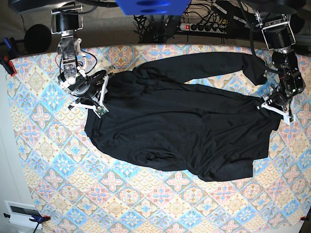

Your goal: Layout the t-shirt on the table in an organized manner, then fold the t-shirt properly

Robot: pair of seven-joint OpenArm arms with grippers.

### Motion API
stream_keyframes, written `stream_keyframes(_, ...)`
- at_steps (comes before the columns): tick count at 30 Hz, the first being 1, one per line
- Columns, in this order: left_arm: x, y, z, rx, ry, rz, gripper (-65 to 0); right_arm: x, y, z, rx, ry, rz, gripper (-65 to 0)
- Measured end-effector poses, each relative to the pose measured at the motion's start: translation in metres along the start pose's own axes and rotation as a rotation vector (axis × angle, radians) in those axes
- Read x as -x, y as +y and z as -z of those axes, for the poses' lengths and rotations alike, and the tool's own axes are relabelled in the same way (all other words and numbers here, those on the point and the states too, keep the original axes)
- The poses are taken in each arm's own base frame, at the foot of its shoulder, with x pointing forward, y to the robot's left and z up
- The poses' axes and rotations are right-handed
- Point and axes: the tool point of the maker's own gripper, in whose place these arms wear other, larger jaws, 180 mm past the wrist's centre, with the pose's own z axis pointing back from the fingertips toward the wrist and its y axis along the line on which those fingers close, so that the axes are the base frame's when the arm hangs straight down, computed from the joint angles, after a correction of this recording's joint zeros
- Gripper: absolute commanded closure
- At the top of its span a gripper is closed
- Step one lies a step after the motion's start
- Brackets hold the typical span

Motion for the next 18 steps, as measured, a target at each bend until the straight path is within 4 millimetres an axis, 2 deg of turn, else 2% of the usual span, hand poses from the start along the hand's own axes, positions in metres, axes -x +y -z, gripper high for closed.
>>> stream_keyframes(1,-0.001,-0.003,0.002,-0.004,-0.01,0.029,-13.3,0.0,0.0,0.0,0.001,0.0,0.0,-13.9)
stream_keyframes(5,-0.002,-0.009,0.004,-0.01,-0.029,0.064,0.0,0.0,0.0,0.0,0.001,0.0,-0.001,-13.9)
stream_keyframes(8,-0.001,-0.016,0.001,-0.007,-0.041,0.075,0.0,-0.002,-0.001,-0.004,0.011,0.003,-0.012,-13.9)
stream_keyframes(9,0.007,-0.02,-0.003,-0.001,-0.024,0.096,0.0,0.0,-0.002,-0.006,0.02,0.014,-0.019,-13.9)
stream_keyframes(12,0.033,-0.053,-0.022,0.112,0.008,0.157,0.0,0.003,-0.004,-0.007,0.028,0.031,-0.023,-13.9)
stream_keyframes(14,0.036,-0.054,-0.032,0.094,-0.003,0.178,0.0,0.003,-0.004,-0.007,0.029,0.033,-0.024,-13.9)
stream_keyframes(18,0.06,-0.065,-0.05,0.143,0.084,0.212,0.0,0.003,-0.005,-0.008,0.03,0.035,-0.024,-13.9)
